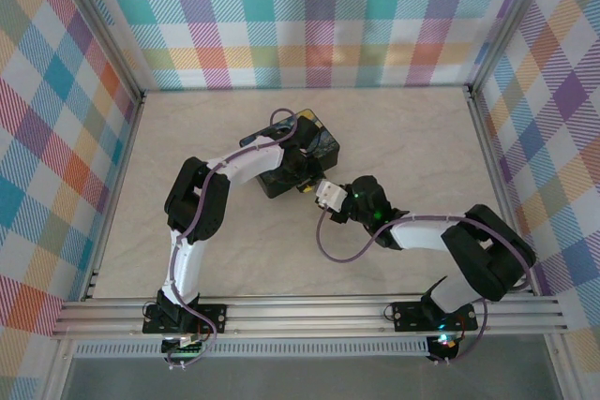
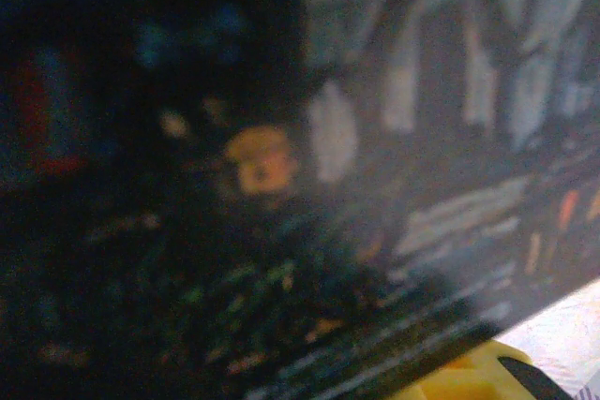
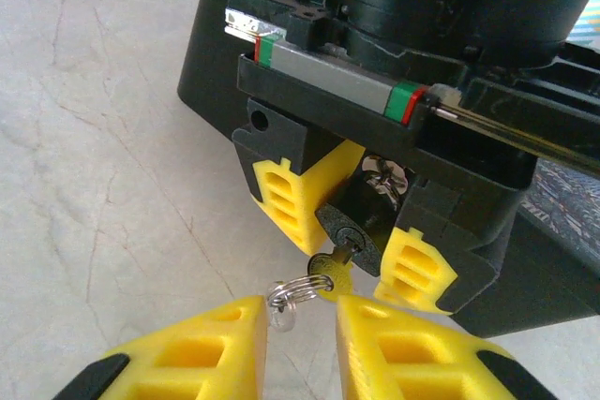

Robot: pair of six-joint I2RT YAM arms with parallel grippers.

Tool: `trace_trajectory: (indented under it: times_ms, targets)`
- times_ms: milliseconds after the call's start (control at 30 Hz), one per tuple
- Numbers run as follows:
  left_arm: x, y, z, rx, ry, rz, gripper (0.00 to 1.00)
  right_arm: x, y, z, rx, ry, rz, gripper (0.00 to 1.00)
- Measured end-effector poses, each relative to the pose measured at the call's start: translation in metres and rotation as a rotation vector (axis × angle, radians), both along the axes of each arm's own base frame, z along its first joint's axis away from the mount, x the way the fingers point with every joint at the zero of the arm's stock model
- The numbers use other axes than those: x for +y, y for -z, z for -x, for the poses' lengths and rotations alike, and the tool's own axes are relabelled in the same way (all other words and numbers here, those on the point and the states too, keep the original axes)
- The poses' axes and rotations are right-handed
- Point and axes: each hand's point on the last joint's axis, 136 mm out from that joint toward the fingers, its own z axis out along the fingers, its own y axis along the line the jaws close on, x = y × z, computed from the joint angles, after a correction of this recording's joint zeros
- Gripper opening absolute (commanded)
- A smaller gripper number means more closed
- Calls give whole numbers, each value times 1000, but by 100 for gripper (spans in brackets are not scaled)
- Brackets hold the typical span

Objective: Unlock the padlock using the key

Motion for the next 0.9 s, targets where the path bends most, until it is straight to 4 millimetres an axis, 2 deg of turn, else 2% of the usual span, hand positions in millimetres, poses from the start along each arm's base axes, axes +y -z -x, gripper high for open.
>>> trace_trajectory:
  times_ms: [333, 900]
  targets:
    - [-2, -1, -3, -4, -3, 22, 13, 2, 7, -9, -20, 14, 24, 21]
    - [-3, -2, -8, -15, -6, 42, 12, 13, 6, -34, -61, 44, 41, 16]
